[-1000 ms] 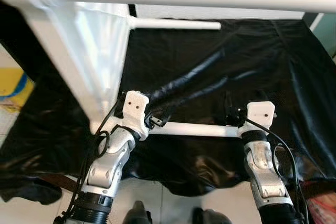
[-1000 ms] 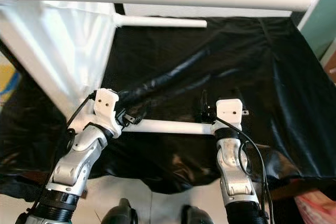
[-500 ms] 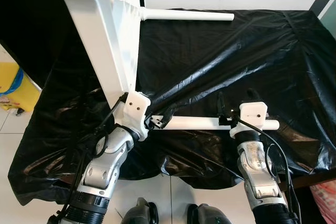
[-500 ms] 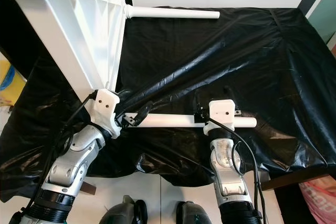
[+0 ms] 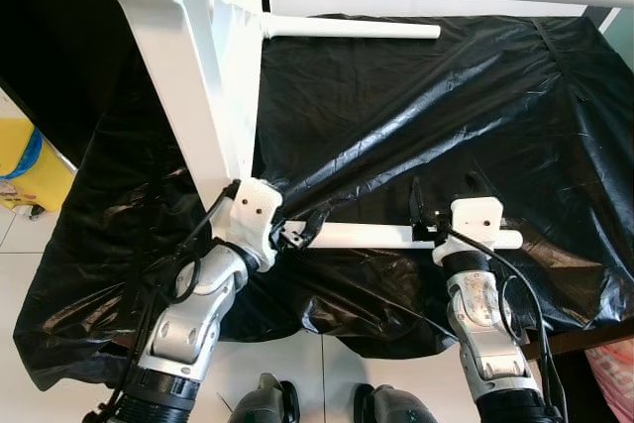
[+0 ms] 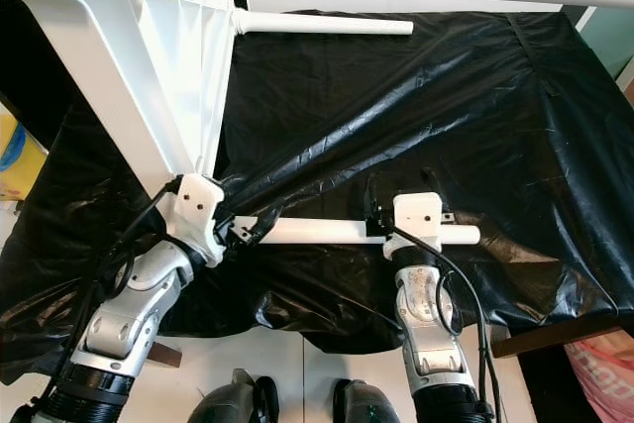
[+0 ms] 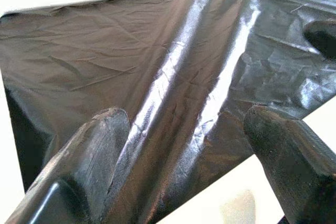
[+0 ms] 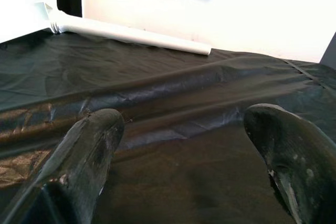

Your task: Building children table

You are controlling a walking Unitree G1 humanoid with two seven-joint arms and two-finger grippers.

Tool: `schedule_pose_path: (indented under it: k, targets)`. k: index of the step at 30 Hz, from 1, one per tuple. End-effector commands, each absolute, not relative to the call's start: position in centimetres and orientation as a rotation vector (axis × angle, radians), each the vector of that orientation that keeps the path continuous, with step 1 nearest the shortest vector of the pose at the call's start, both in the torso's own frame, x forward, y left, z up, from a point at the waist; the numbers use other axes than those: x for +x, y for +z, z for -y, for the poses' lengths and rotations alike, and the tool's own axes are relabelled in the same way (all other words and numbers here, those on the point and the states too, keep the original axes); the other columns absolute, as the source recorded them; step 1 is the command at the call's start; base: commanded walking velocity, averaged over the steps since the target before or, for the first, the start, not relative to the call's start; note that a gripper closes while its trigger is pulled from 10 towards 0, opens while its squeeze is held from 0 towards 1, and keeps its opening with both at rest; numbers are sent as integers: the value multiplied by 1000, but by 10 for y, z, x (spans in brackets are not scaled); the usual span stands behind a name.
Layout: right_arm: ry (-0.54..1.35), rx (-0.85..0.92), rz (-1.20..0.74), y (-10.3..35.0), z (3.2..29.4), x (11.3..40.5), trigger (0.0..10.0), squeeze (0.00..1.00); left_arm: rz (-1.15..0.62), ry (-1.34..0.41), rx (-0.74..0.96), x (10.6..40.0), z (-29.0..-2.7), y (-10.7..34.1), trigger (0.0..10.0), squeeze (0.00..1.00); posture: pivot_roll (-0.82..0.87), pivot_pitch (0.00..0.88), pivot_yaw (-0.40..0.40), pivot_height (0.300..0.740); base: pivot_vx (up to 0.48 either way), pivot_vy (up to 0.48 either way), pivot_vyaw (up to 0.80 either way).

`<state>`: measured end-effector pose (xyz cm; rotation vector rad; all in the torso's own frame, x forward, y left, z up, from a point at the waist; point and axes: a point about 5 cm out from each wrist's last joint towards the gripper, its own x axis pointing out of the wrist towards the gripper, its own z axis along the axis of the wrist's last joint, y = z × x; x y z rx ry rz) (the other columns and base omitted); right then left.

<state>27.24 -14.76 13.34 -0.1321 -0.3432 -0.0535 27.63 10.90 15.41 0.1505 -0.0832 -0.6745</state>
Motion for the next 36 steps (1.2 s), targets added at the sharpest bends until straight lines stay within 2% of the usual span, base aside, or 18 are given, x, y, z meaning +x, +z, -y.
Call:
schedule_pose_path:
  k: [1,22,36]
  targets:
    - [-65,-135,338,132,150,270,10000,0,67,-690,149,272,-107,150,10000,0,57,172,-14,740,0,0,0]
    - [-62,-146,344,133,150,271,10000,0,29,-662,72,276,-108,149,10000,0,49,167,-16,740,0,0,0]
    - [-77,-143,343,132,150,270,10000,0,45,-688,97,277,-107,153,10000,0,43,166,-5,740,0,0,0]
